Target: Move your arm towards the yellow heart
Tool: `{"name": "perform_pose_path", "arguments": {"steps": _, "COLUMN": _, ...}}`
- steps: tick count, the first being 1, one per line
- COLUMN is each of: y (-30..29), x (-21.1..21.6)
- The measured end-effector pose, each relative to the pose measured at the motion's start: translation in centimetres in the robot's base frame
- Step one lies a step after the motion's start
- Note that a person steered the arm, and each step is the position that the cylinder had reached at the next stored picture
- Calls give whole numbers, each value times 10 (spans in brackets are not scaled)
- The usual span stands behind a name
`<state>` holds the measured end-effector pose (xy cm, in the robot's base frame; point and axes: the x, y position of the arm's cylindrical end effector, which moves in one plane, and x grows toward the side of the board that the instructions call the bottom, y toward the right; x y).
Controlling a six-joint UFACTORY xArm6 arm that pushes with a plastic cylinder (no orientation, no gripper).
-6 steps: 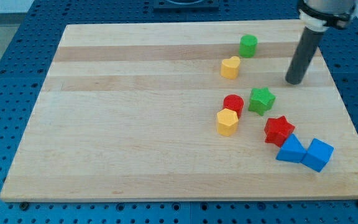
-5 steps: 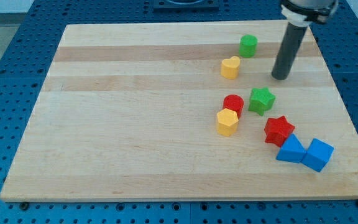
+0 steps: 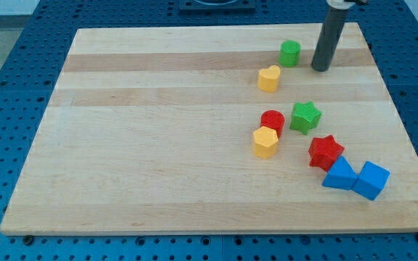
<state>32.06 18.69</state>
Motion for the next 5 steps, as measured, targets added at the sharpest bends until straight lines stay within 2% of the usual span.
{"name": "perform_pose_path", "arguments": {"steps": 2, "y": -17, "x": -8}}
{"name": "perform_pose_path", "arguments": {"steps": 5, "y": -87, "x": -8}}
